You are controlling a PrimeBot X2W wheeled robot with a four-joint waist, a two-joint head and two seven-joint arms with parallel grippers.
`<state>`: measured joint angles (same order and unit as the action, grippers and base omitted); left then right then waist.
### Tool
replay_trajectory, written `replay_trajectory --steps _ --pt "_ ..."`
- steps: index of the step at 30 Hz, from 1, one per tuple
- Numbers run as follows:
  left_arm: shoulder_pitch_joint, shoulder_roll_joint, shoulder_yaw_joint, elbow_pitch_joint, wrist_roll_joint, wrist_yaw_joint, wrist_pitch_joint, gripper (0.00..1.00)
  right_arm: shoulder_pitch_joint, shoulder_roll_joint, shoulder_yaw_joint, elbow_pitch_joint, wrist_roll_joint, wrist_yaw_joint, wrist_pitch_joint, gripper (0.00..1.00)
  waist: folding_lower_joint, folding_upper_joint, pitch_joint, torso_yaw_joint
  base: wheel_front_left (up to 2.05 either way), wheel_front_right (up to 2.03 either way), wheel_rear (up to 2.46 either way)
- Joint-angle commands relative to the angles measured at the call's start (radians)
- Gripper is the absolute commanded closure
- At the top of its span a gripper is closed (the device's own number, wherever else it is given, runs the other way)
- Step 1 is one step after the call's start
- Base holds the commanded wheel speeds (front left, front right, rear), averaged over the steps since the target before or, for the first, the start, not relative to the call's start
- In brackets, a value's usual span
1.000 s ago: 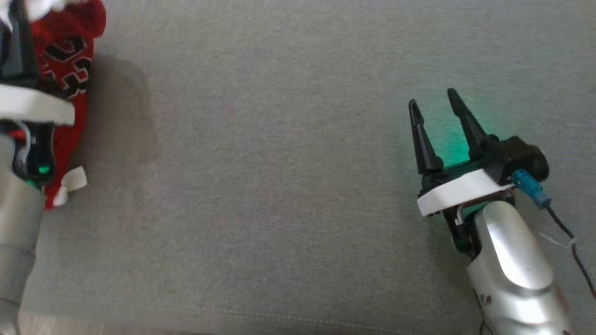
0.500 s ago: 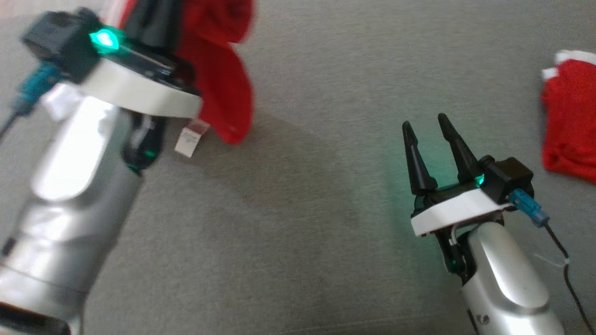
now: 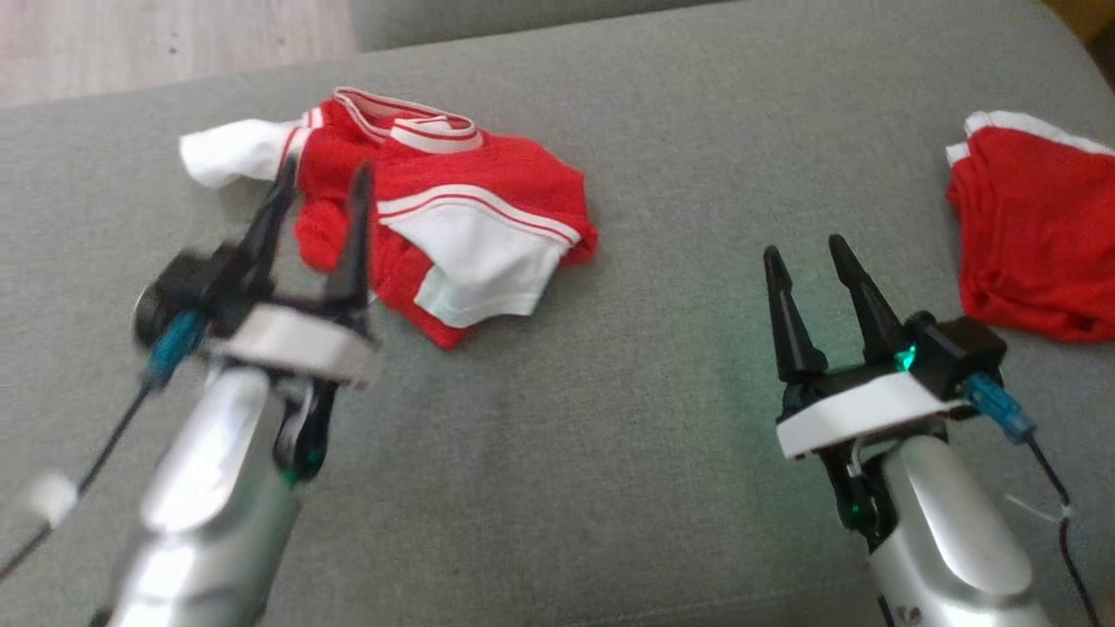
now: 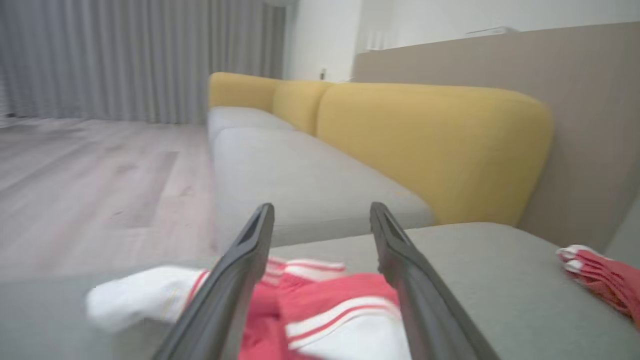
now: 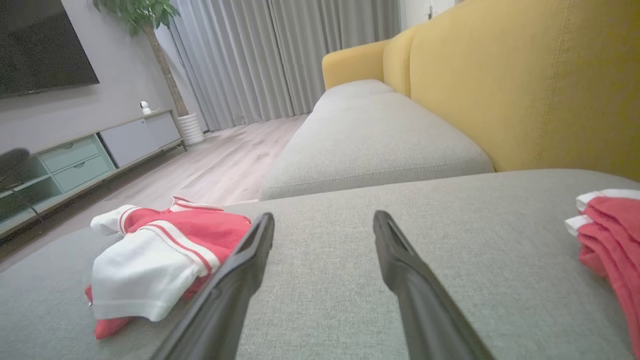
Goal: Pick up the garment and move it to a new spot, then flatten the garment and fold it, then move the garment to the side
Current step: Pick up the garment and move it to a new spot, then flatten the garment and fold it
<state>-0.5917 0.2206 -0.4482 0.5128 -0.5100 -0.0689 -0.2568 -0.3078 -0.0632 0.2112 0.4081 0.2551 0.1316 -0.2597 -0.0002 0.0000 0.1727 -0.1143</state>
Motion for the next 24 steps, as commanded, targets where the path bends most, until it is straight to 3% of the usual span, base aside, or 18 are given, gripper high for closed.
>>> replay_trajectory --steps 1,7,14,24 --pt "0.021 0.021 0.085 -0.036 0.029 0.018 -0.005 0.0 0.001 0.013 0.01 -0.026 0.01 -0.001 -0.002 0.0 0.0002 0.0 -0.017 0.018 0.0 0.0 0.0" --pt "0.253 -0.025 0.284 -0.095 0.121 0.035 -0.005 0.0 0.039 0.013 -0.009 -0.014 0.011 -0.001 -0.002 0.0 0.0002 0.0 -0.062 0.055 0.0 0.0 0.0" --pt "0.491 -0.118 0.465 -0.184 0.221 0.007 -0.005 0.0 0.108 0.013 -0.023 0.01 0.002 -0.001 -0.002 0.0 0.0002 0.0 -0.117 0.082 0.0 0.0 0.0" --pt "0.584 -0.169 0.532 -0.206 0.281 -0.033 -0.005 0.0 0.137 0.013 -0.003 0.017 -0.012 -0.001 -0.002 0.0 0.0002 0.0 -0.109 0.109 0.0 0.0 0.0"
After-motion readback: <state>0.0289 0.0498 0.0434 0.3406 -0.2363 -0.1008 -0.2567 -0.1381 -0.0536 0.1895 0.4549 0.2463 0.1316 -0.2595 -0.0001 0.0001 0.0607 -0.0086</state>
